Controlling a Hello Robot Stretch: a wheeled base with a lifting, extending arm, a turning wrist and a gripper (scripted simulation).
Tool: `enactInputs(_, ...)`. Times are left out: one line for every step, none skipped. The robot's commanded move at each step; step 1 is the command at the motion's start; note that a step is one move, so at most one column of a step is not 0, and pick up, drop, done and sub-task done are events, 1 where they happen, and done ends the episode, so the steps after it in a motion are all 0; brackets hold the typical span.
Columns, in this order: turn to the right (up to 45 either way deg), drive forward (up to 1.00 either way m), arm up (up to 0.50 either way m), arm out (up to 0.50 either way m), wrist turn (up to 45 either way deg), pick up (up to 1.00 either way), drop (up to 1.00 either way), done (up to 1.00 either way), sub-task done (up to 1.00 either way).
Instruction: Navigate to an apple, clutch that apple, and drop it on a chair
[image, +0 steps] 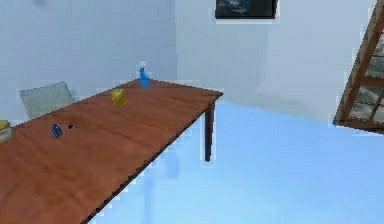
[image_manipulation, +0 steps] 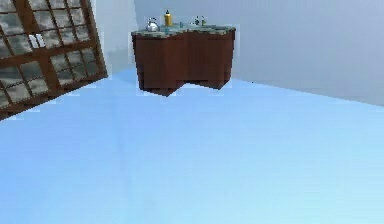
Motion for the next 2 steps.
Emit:
enactInputs(27.0, 0.00, 0.00, 0.00, 0.0, 0.00, 0.00, 0.00, 0.00)
enactInputs(0.0, 0.70, 0.00, 0.00, 0.0, 0.00, 0.00, 0.00, 0.00)
